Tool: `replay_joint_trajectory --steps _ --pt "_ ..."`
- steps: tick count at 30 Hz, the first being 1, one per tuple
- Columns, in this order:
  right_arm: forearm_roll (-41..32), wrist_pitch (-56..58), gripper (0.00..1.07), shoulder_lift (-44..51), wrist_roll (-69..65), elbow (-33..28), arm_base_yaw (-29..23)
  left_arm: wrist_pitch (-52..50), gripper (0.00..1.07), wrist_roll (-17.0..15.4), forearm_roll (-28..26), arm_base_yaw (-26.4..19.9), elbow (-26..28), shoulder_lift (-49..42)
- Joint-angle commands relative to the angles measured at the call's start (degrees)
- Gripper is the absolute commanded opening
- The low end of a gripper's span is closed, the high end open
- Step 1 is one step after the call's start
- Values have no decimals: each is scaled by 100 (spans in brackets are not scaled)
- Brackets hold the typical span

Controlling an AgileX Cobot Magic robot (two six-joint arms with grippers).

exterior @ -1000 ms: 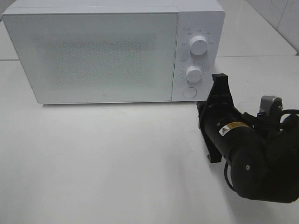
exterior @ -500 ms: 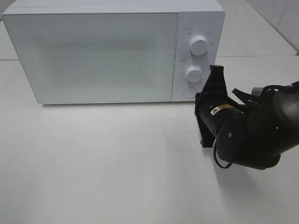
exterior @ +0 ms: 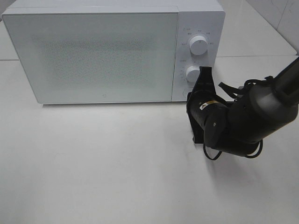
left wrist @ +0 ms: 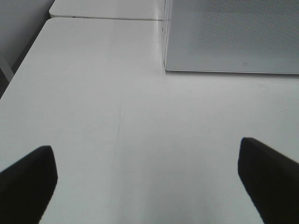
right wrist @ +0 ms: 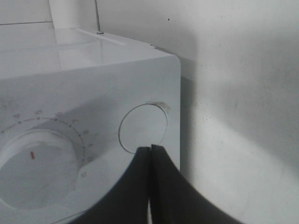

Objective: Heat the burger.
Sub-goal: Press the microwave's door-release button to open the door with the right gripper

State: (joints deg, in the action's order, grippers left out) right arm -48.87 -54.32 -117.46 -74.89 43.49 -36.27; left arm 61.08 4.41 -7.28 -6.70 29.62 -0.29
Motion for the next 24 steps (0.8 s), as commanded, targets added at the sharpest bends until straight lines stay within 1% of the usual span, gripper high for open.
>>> replay_joint_trajectory --steps 1,7,20,24 --pt "57 69 0 -172 97 218 29 17 98 -29 -29 -17 -6 -109" --pt "-17 149 0 -218 361 367 97 17 98 -29 -29 -17 -6 -109" --pt "-52 138 0 -441 321 613 166 17 98 -29 -29 -17 -6 -109" --pt "-160 57 0 -573 327 739 166 17 98 -29 -29 -17 -6 -109"
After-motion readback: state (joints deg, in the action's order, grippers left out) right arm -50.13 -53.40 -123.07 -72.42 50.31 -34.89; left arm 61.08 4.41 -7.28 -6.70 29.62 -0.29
